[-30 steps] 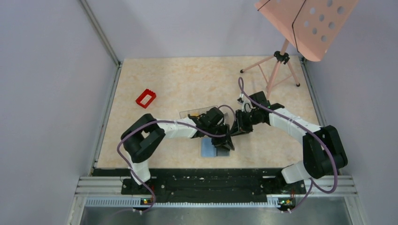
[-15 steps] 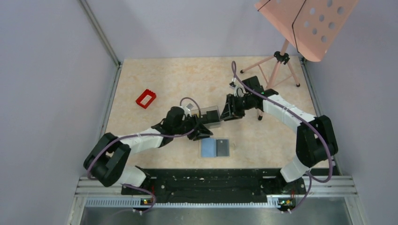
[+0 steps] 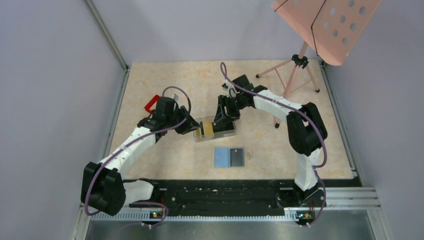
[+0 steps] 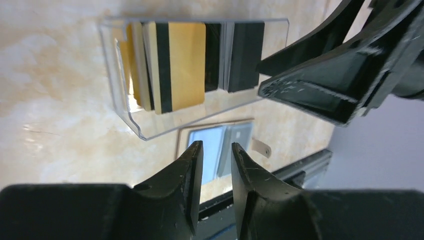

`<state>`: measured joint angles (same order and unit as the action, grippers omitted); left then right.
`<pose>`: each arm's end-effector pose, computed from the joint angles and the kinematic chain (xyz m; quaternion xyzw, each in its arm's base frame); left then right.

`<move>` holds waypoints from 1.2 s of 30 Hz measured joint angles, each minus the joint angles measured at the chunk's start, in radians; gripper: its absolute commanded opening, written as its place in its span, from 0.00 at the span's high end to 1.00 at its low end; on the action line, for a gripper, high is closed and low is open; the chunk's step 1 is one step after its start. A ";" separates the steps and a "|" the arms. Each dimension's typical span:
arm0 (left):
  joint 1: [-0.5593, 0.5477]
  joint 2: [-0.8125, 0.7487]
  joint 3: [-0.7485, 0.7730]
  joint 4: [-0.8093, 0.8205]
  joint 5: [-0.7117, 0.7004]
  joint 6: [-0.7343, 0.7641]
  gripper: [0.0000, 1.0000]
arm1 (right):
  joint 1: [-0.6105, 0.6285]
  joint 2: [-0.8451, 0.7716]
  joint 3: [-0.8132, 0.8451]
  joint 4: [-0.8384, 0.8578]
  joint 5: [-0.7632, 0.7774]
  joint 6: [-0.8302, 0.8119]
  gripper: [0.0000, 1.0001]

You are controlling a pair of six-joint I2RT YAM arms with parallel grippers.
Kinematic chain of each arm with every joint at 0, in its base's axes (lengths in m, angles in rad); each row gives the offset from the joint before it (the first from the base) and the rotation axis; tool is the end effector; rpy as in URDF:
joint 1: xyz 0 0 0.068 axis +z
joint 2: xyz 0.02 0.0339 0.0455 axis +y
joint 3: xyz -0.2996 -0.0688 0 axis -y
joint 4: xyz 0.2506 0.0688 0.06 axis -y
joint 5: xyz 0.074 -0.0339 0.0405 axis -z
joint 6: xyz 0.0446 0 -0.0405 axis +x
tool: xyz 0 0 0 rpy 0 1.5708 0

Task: Put the credit cards into the card holder
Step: Pick up the credit card from the storage box.

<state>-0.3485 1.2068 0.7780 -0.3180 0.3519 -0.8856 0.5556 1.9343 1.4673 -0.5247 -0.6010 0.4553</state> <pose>0.2309 -0.1002 0.2651 -0.1718 0.8884 -0.3589 0.2287 0.3588 0.2524 0.2416 -0.1303 0.9100 0.3803 0.1013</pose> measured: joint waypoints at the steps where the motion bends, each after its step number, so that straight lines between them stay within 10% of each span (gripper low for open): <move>1: 0.001 0.013 0.038 -0.041 -0.027 0.023 0.67 | 0.005 0.019 0.011 -0.002 0.004 0.002 0.43; 23: 0.002 0.317 0.197 -0.267 -0.140 0.178 0.77 | 0.164 0.243 0.214 -0.114 0.106 -0.008 0.39; 36: 0.008 0.352 0.200 -0.258 -0.114 0.178 0.82 | 0.183 0.275 0.240 -0.073 0.057 0.028 0.59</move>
<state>-0.3408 1.5585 0.9783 -0.5762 0.2375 -0.7074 0.7391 2.2097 1.7077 -0.5976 -0.5438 0.4835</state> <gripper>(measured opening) 0.185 0.424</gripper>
